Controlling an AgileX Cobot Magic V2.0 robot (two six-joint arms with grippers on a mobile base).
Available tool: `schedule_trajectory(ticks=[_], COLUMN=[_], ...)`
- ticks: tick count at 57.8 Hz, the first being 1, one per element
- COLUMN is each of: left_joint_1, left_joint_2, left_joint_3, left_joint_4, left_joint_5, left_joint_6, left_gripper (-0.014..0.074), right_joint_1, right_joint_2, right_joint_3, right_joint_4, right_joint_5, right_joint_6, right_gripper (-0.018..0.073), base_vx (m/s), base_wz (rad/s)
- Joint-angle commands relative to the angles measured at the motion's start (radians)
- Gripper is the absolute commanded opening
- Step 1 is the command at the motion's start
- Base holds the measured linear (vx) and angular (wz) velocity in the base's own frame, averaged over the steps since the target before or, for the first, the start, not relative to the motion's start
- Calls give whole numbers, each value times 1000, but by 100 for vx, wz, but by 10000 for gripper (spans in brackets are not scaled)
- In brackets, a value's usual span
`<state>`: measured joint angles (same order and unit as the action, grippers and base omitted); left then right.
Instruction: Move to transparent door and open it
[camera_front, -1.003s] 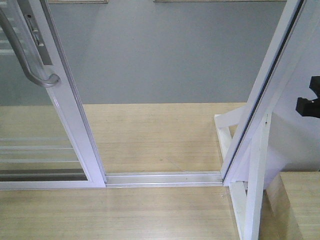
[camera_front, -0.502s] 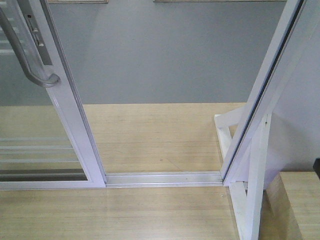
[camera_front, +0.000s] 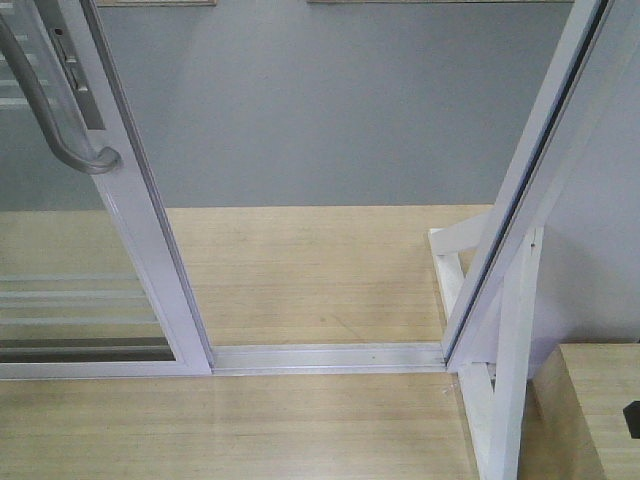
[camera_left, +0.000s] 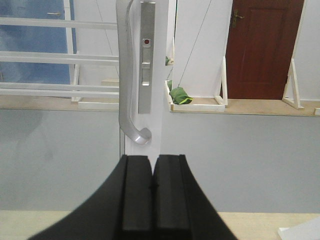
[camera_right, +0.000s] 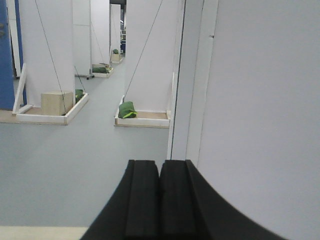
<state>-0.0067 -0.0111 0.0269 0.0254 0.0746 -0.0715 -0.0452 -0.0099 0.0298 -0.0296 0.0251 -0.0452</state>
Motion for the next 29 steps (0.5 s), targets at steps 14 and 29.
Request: schedule_trajectory(ticks=[14, 29], left_joint_1=[-4, -4], left_joint_2=[9, 9], left_joint_3=[28, 28], left_joint_4=[-10, -10], left_joint_5=[-80, -80], left_joint_6=[-10, -10], left_gripper=[-3, -3], right_joint_1=[-12, -12], right_joint_2=[-16, -16], right_joint_3=[14, 14], right_joint_4=[9, 9], right_joint_5=[110, 105], right_joint_6=[-28, -29], right_gripper=[-5, -5], base_vx=[0, 0], base_wz=[0, 0])
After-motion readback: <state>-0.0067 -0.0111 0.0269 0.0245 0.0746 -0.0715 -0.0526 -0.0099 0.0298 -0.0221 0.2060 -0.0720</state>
